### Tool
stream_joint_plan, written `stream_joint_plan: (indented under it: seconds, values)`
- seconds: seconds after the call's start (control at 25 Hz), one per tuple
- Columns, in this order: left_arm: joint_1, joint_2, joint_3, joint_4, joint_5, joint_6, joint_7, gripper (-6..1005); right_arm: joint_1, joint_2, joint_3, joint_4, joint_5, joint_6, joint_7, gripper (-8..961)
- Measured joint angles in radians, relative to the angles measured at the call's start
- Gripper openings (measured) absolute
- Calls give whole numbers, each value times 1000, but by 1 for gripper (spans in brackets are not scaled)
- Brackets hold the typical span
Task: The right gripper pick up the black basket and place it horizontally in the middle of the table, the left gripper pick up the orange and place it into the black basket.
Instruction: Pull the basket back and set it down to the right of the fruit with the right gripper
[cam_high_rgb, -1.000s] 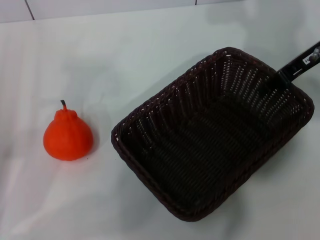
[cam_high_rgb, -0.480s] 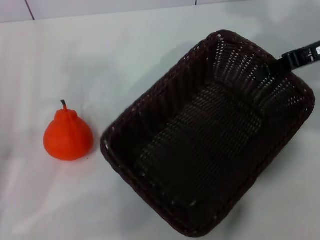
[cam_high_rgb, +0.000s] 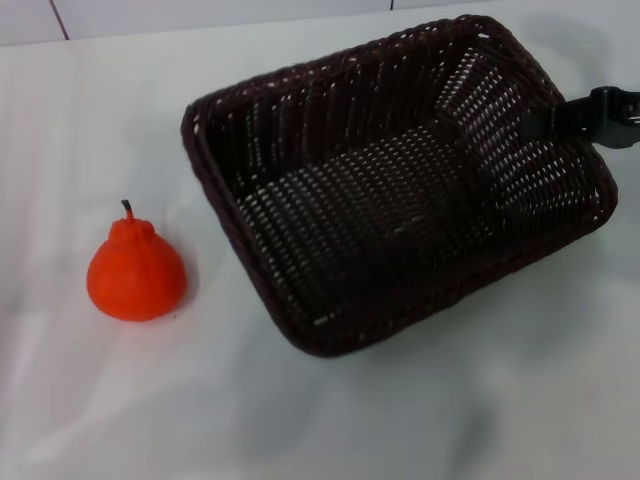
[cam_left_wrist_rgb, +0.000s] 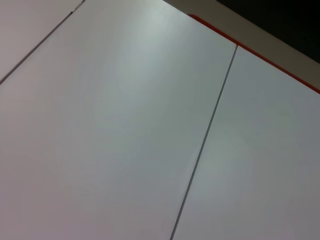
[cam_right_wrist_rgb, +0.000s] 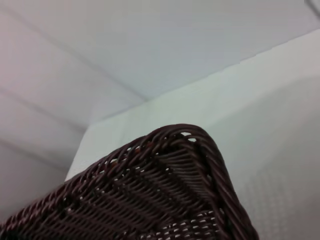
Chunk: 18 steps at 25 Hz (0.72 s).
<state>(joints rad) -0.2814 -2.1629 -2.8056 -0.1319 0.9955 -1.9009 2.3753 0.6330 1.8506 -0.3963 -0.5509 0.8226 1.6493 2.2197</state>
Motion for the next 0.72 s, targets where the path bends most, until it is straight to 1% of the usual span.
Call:
stream_joint_plan:
  seconds: [0.12, 0.32, 0.44, 0.56, 0.72]
  values:
    - [-2, 0, 1, 0, 0, 0, 0, 908, -12, 15, 41, 25, 2, -40, 28, 179]
    - [-4, 0, 1, -2, 0, -2, -6, 908, -26, 62, 55, 33, 2, -158, 87, 210]
    - [0, 0, 1, -11, 0, -2, -12, 908, -26, 79, 52, 34, 2, -194, 97, 228]
    - [3, 0, 0, -12, 0, -2, -14, 908, -19, 91, 50, 36, 1, -207, 98, 247]
    - [4, 0, 0, -12, 0, -2, -15, 908, -13, 94, 47, 44, -5, -218, 113, 271]
